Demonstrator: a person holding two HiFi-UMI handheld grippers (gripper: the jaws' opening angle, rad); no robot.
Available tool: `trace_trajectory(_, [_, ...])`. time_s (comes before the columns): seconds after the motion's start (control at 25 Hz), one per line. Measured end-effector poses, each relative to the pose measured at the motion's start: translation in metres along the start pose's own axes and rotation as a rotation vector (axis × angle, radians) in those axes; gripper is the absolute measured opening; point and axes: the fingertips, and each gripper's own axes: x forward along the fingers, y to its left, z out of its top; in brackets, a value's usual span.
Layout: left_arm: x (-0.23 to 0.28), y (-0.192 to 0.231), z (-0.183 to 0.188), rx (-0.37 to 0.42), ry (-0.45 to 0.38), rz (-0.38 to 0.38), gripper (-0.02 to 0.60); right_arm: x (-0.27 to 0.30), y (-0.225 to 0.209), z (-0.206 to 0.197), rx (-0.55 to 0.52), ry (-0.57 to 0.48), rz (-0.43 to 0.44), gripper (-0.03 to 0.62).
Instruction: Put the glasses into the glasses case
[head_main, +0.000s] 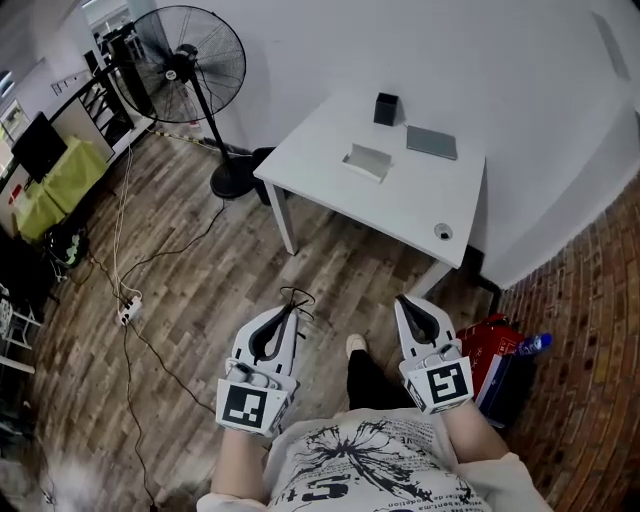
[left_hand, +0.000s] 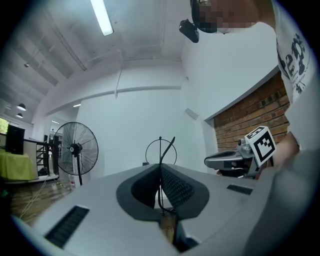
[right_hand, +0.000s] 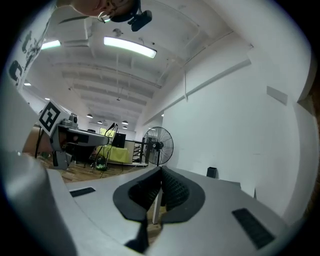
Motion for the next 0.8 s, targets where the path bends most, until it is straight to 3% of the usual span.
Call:
trace_trajectory(0.4, [0.138,0.069,-0.009,-0.01,0.062,0.069,0.014,0.14,-0.093,-0.024,0.047,0.031,0.054,0.013])
trace_trajectory(0.8, [0.294,0.111,-0.008,-0.003,0.055,0.04,0.014,0.251,-0.205,-0.038,0.048,0.042,0.028,0.013])
